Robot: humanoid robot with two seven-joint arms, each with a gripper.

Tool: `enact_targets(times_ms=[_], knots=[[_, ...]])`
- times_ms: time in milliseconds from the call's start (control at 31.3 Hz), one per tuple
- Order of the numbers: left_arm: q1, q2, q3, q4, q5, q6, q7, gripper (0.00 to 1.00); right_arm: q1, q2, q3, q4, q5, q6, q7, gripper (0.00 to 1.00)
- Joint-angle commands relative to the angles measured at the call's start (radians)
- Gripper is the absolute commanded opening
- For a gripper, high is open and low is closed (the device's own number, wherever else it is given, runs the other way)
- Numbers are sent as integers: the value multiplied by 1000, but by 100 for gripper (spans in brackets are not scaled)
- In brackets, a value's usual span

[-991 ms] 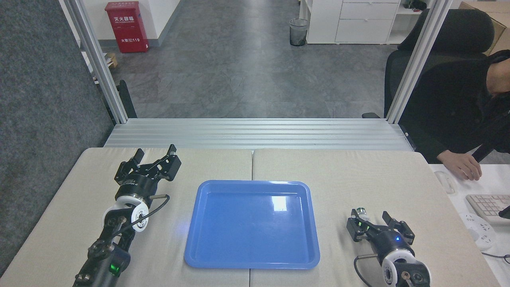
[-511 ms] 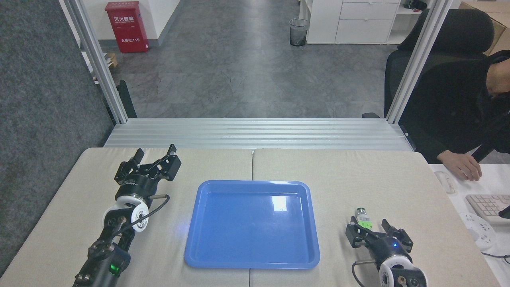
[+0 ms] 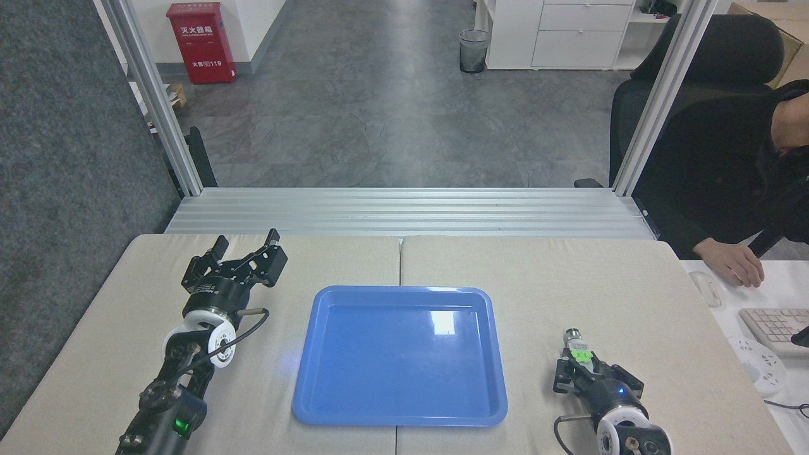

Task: Pick up switch part and place in tray
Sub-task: 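Lift the switch part and carry it with the right gripper over the tray, then lower the switch part into the tray and open the right gripper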

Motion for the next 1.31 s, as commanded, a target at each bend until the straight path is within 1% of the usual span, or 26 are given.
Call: enact_targets(times_ms=[0,64,128,224,288,384,416,447,511,575,639,703,863,991,1055,1151,1183,1215,1279], knots=[[0,0,0,0,0,0,0,100,-52,10,-8,5,-10,0,-1,2],[0,0,0,0,0,0,0,100,-80,18,-7,-15,-10,0,-2,1],[0,0,0,0,0,0,0,100,-129,48,4,-35,-9,0,-4,1],[0,0,0,0,0,0,0,100,-210,122,39,-41,2,-8,1,1],[0,0,0,0,0,0,0,100,-259,169,111,-39,5,-5,2,1],[0,0,0,0,0,0,0,100,-279,202,209,-38,14,0,4,1],[0,0,0,0,0,0,0,100,-279,220,234,-35,19,1,4,1],[0,0,0,0,0,0,0,100,-276,242,249,-33,26,0,4,2],[0,0,0,0,0,0,0,100,-260,266,266,-29,46,-9,4,2],[0,0,0,0,0,0,0,100,-227,266,298,-29,66,-20,4,2],[0,0,0,0,0,0,0,100,-201,263,326,-29,72,-34,4,2],[0,0,0,0,0,0,0,100,-178,262,338,-29,72,-42,4,2],[0,0,0,0,0,0,0,100,-132,256,361,-21,95,-57,6,2],[0,0,0,0,0,0,0,100,-126,256,366,48,115,-57,6,2],[0,0,0,0,0,0,0,100,-126,256,369,65,121,-57,6,4],[0,0,0,0,0,0,0,100,-128,257,371,77,131,-57,6,18],[0,0,0,0,0,0,0,100,-128,259,371,79,131,-56,6,26],[0,0,0,0,0,0,0,100,-129,262,371,83,132,-54,6,36],[0,0,0,0,0,0,0,100,-132,263,371,97,131,-49,6,67]])
